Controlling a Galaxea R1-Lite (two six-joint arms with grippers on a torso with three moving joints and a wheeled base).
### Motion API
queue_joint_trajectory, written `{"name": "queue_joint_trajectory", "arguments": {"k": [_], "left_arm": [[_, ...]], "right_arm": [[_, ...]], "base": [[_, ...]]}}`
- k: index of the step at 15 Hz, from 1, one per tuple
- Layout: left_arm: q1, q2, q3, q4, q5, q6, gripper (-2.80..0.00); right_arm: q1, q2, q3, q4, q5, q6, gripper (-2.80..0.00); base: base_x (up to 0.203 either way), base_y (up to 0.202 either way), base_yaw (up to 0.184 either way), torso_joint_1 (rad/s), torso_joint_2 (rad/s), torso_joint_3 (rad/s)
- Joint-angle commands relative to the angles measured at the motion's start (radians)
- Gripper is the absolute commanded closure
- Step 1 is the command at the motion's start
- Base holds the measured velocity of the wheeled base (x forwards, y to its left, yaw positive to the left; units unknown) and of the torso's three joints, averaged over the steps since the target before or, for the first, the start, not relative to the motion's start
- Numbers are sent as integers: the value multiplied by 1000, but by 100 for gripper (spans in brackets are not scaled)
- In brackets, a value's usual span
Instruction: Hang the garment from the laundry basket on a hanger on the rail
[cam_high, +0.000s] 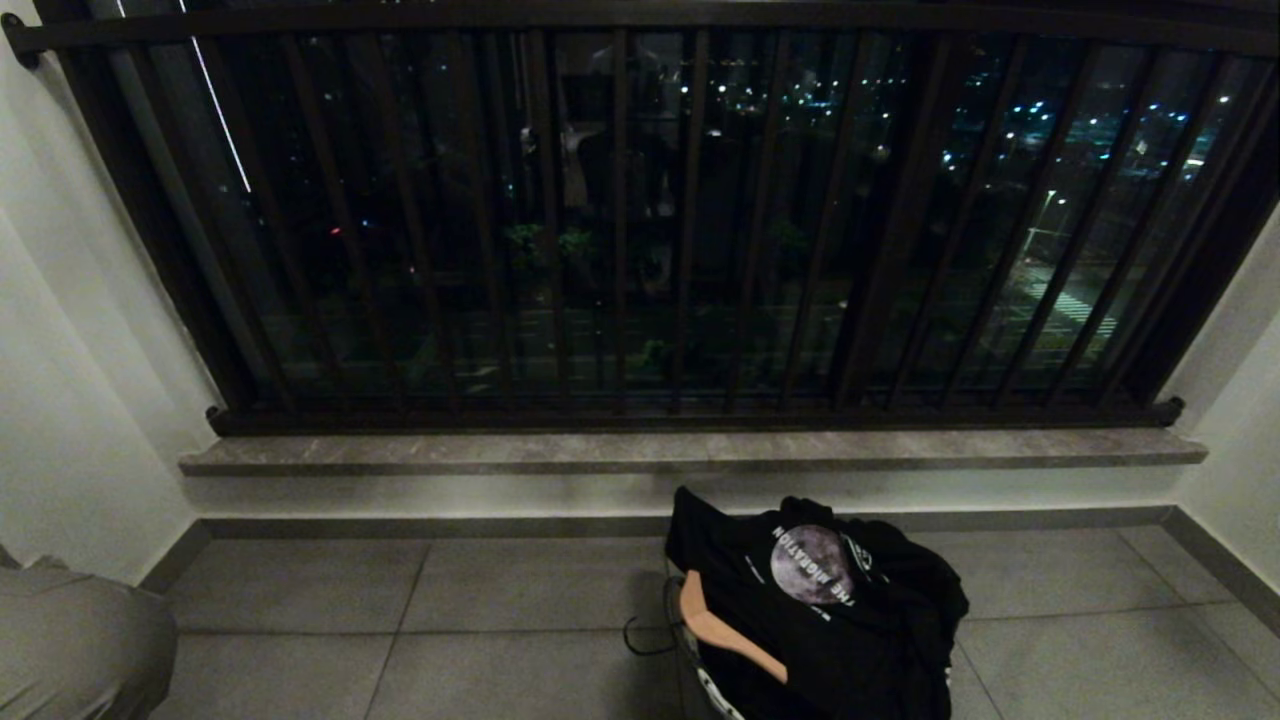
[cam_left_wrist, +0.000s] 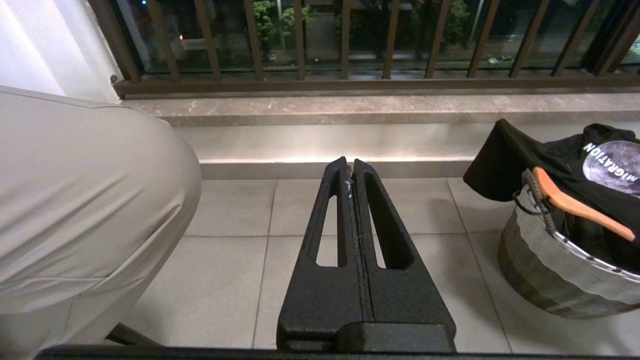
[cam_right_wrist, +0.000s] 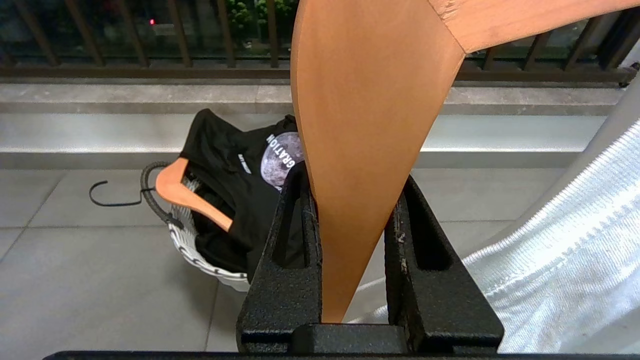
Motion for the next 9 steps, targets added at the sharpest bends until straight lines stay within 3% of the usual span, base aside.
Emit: {"name": "queue_joint_trajectory", "arguments": {"k": [1, 9], "left_arm": [[0, 1, 2, 0, 0, -1, 0], [0, 1, 2, 0, 0, -1, 0]], "right_arm": [[0, 2, 0, 1, 0, 1, 0], [0, 2, 0, 1, 1, -2, 0]], "base": [[0, 0, 0, 0, 0, 0], [0, 0, 0, 0, 0, 0]]}}
